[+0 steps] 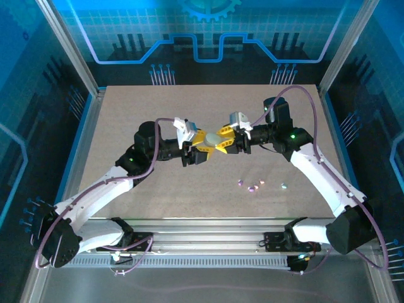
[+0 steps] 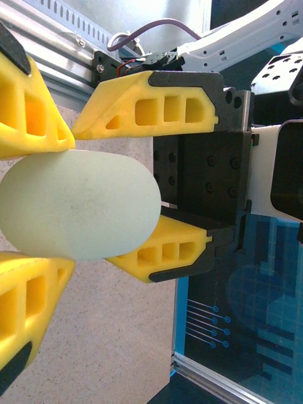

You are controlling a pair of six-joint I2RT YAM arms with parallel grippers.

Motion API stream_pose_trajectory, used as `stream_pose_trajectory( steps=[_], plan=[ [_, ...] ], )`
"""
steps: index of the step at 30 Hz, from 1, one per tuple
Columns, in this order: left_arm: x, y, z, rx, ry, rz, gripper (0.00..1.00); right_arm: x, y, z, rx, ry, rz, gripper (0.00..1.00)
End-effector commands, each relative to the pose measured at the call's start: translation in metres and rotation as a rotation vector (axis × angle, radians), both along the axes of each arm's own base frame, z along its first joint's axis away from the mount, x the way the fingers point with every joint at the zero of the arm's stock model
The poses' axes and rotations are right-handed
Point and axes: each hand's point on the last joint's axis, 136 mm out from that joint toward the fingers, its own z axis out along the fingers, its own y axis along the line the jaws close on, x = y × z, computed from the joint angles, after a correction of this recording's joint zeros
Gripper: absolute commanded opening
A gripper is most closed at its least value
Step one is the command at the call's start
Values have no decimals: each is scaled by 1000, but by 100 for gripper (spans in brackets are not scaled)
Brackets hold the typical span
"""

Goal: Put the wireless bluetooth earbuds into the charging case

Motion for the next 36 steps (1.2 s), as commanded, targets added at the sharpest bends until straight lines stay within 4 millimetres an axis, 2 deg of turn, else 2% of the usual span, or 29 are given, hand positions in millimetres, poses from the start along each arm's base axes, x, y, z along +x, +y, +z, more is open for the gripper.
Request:
stream_pose_trajectory(
  steps=[1,13,23,26,30,36],
  plan=[
    [-3,-3,6,-8,-14,-38,54,-6,0,5,15,-23,25,33],
    [-5,-6,10,-17,-15,-51,54,-5,2,-1,-14,-34,7,33],
    [-7,-6,12,-11,-13,-65,45,-3,1,-7,-45,-31,-1,33],
    [-7,-6,10,-3,-15,-66,41,-3,1,-7,-49,-22,-7,35],
    [-8,-6,6,2,-12,-68,37,2,0,-1,-30,-9,-38,42],
    [-9,-6,2,7,-6,-74,36,16,-6,5,-10,0,-114,45]
  ],
)
